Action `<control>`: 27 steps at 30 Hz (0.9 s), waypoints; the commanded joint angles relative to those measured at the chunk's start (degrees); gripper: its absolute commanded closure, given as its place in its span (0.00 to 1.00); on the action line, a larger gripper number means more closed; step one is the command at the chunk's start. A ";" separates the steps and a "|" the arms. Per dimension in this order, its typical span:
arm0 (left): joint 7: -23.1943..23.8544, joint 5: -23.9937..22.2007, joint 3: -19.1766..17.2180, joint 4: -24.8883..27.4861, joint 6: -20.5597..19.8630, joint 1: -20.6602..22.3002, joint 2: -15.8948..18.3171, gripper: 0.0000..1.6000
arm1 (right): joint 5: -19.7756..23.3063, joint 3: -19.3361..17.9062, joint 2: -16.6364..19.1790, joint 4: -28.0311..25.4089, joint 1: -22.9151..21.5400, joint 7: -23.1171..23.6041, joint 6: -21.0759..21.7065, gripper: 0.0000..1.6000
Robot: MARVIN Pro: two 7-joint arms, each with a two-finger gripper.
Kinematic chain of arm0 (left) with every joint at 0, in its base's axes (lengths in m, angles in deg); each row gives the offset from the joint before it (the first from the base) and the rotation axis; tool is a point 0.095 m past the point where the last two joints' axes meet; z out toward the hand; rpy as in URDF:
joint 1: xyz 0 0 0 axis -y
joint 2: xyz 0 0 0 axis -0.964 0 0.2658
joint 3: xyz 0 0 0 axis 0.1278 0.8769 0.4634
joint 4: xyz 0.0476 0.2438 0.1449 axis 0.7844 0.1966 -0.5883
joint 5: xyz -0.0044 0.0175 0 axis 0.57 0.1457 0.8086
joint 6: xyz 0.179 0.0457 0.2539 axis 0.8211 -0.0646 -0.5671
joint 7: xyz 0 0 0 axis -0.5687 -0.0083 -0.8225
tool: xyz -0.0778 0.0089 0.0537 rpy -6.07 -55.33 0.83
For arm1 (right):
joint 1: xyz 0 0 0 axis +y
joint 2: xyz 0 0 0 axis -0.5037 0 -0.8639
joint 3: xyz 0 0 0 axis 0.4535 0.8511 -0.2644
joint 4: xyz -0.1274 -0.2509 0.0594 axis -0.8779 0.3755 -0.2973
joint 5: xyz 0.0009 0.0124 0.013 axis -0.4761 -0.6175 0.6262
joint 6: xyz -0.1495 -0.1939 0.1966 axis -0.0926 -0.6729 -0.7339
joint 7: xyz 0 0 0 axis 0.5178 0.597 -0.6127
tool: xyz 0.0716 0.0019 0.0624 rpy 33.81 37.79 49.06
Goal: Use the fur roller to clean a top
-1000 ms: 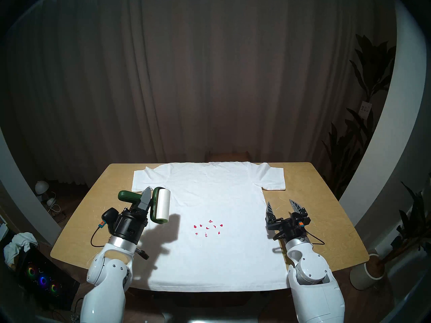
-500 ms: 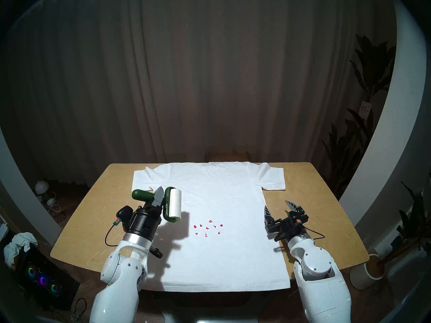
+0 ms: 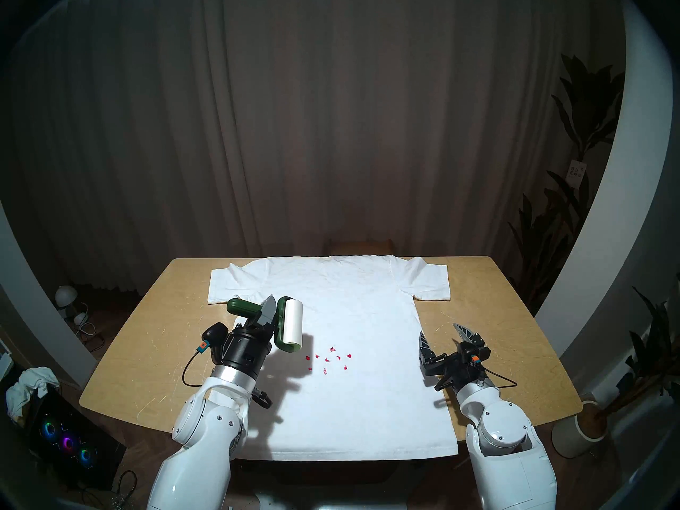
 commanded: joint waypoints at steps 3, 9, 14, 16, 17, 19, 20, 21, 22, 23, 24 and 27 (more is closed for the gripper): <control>0.09 0.34 0.79 0.73 -0.31 2.32 0.10 1.00 | -2.55 1.38 1.64 -0.09 -2.63 0.43 -0.64 0.00; -1.51 -0.50 2.78 0.03 0.51 2.46 1.02 1.00 | -3.82 1.91 2.37 2.31 -4.90 0.15 -1.05 0.00; -3.32 -1.86 5.17 0.00 1.31 2.71 2.07 1.00 | -3.91 2.01 2.81 3.75 -6.17 0.43 -1.19 0.00; -4.25 -2.04 6.11 0.12 1.81 2.95 2.48 1.00 | -3.99 2.07 3.02 4.23 -6.49 0.62 -1.31 0.00; -4.65 -2.19 6.54 0.13 2.07 3.05 2.67 1.00 | -4.03 2.09 3.12 4.42 -6.60 0.73 -1.28 0.00; -5.83 -2.54 7.67 0.08 2.63 3.37 3.15 1.00 | -4.05 2.08 3.29 4.99 -6.78 0.96 -1.40 0.00; -6.67 -2.56 8.27 0.14 2.92 3.52 3.42 1.00 | -4.37 2.16 3.51 5.34 -6.85 1.03 -1.43 0.00; -7.31 -2.79 8.82 0.13 3.22 3.70 3.65 1.00 | -4.58 2.16 3.55 5.65 -6.90 0.99 -1.60 0.00; -8.04 -3.33 9.44 0.13 3.41 3.89 3.93 1.00 | -4.58 2.15 3.74 5.71 -6.90 1.23 -0.92 0.00; -8.92 -3.59 10.13 0.14 3.77 4.13 4.24 1.00 | -5.25 2.18 3.91 5.97 -6.96 0.99 -1.16 0.00; -9.61 -3.78 10.80 0.09 3.97 4.36 4.51 1.00 | -6.18 2.31 4.12 6.23 -7.09 0.60 -0.90 0.00; -12.31 -4.25 12.84 0.40 4.55 4.89 5.48 1.00 | -7.58 2.60 4.96 6.43 -7.37 0.91 0.28 0.00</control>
